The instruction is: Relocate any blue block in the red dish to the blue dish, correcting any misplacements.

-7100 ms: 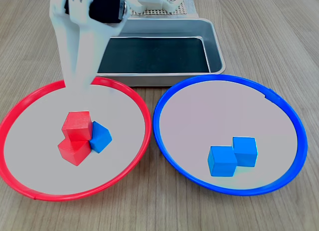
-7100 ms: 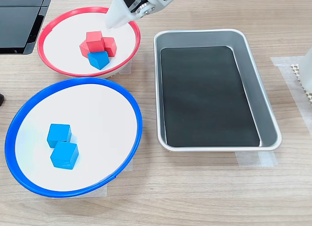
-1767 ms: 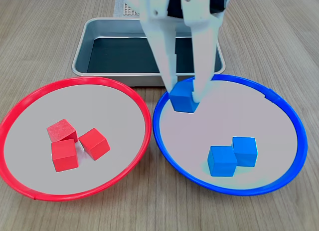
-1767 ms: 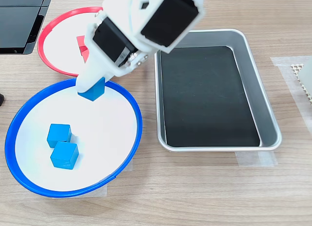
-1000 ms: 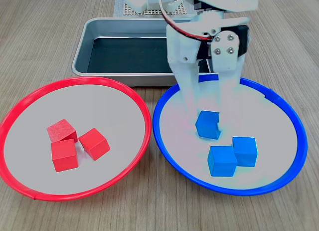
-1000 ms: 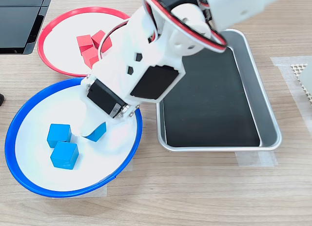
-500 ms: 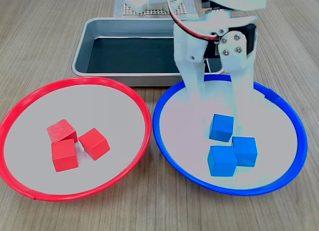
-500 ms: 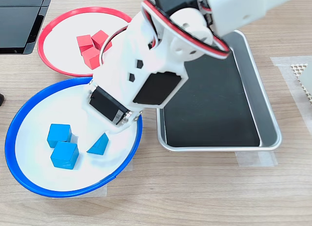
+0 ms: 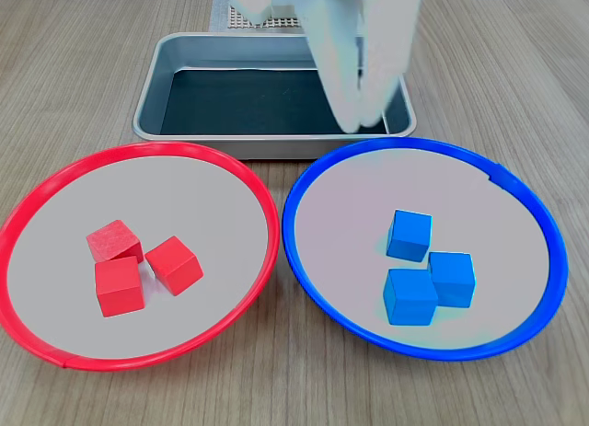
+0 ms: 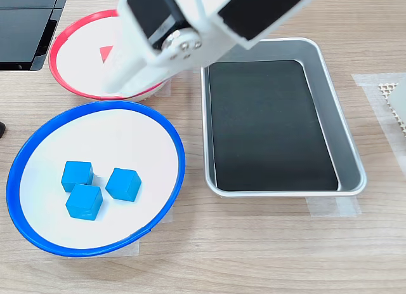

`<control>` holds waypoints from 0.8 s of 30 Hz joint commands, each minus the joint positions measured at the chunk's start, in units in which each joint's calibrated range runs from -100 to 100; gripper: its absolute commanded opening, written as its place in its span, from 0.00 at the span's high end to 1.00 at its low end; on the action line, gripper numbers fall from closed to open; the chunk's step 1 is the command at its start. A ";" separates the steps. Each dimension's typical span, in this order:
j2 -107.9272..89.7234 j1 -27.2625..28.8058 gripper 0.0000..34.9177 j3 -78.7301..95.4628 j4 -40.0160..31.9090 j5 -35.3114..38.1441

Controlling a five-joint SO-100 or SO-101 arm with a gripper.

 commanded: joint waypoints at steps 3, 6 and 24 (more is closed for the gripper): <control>-20.69 3.12 0.99 22.35 -4.14 -11.18; -30.32 4.53 0.99 32.73 -5.46 -13.58; -75.36 8.30 0.99 67.05 7.00 -14.16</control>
